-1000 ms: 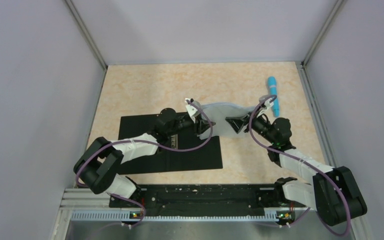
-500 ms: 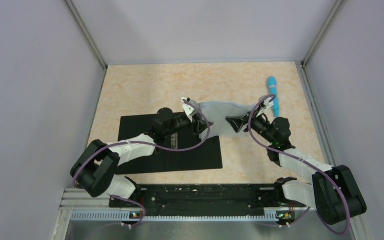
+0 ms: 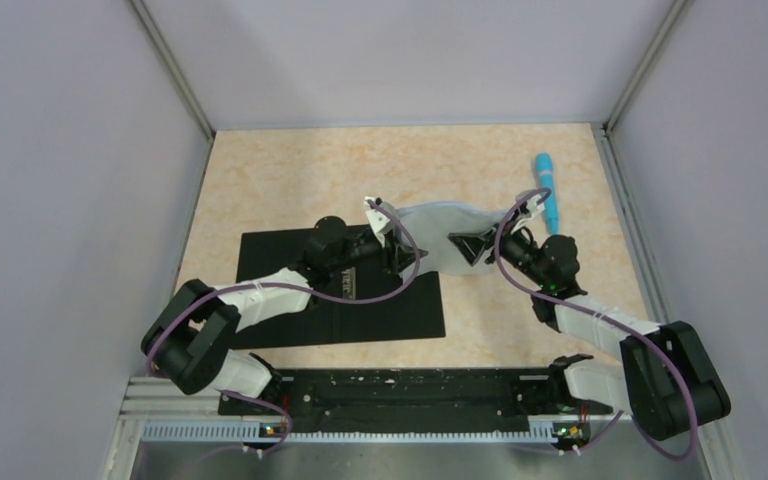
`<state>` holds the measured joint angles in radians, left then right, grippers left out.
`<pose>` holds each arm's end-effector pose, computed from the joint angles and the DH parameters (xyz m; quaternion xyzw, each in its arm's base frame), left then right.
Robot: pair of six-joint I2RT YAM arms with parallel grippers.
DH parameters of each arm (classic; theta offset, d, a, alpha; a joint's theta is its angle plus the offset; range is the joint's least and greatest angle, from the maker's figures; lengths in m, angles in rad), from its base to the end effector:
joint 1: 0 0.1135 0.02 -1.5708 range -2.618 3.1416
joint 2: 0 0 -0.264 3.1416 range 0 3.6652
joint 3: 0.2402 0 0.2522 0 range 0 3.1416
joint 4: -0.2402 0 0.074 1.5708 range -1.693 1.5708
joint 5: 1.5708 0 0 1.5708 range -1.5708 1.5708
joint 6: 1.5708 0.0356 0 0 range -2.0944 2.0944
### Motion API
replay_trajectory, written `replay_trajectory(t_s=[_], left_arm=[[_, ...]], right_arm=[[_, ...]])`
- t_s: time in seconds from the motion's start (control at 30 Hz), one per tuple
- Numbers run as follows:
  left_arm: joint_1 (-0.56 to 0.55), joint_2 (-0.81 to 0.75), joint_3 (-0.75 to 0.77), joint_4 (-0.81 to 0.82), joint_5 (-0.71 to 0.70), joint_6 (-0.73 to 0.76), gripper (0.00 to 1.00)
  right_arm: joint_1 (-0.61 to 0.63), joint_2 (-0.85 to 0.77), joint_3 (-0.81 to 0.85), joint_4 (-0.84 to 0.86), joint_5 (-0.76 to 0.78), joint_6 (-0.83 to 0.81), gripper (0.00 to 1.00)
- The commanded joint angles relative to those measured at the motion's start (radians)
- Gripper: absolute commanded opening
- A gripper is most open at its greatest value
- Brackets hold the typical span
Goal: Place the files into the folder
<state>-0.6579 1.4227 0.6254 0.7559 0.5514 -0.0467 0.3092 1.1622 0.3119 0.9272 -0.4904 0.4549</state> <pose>0.2255 -0.1978 0.2369 0.3886 0.6055 -0.4142 0.5575 0.2110 0.0850 0.2194 -0.1297 0.6703 0.4184 0.5990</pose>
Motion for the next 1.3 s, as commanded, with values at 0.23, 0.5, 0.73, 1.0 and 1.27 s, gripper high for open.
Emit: replay_trajectory(t_s=[0.23, 0.5, 0.73, 1.0, 1.27], left_arm=[[0.002, 0.005, 0.026, 0.021, 0.038, -0.014, 0.53], [0.002, 0.003, 0.027, -0.001, 0.037, -0.004, 0.44], [-0.003, 0.038, 0.046, 0.017, 0.051, -0.030, 0.31], [-0.005, 0.045, 0.053, 0.018, 0.051, -0.035, 0.35], [-0.007, 0.042, 0.046, 0.043, 0.036, -0.044, 0.39]], right_arm=[[0.048, 0.049, 0.028, 0.111, 0.022, 0.017, 0.79], [0.049, 0.024, 0.012, 0.064, 0.062, -0.019, 0.79], [0.049, 0.040, 0.012, 0.089, 0.055, 0.007, 0.79], [0.051, 0.049, 0.010, 0.105, 0.053, 0.024, 0.79], [0.072, 0.061, 0.008, 0.108, 0.084, 0.023, 0.79]])
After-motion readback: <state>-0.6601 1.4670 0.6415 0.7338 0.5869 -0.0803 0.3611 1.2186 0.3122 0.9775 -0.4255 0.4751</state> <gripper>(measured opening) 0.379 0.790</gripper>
